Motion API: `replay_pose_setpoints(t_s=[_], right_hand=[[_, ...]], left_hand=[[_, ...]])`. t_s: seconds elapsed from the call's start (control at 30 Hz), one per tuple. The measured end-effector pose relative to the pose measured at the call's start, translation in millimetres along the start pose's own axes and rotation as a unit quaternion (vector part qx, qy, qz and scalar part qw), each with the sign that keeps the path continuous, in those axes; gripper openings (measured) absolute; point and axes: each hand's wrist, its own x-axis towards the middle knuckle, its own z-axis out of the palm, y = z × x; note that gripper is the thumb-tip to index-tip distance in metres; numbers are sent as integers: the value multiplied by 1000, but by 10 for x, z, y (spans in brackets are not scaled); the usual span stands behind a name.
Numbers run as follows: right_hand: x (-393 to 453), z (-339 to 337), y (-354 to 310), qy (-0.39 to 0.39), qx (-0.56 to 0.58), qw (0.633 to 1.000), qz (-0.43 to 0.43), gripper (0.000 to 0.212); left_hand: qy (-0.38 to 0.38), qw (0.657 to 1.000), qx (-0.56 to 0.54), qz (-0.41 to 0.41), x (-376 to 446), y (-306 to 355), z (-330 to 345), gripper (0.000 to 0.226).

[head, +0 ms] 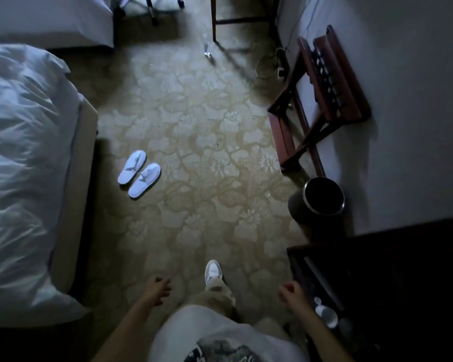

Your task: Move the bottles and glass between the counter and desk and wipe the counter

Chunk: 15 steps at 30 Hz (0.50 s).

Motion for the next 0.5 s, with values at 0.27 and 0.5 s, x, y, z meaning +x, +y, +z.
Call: replay_pose_setpoints(t_s=[0.27, 0.5], right_hand=[[1191, 19, -1470, 25, -52, 997, 50, 5], [2041, 303, -4109, -60, -96, 994, -12, 21]], left_hand=[[30, 990, -28, 132, 894, 2261, -926, 18], [34, 995, -93, -27, 1638, 3009, -1177, 21]])
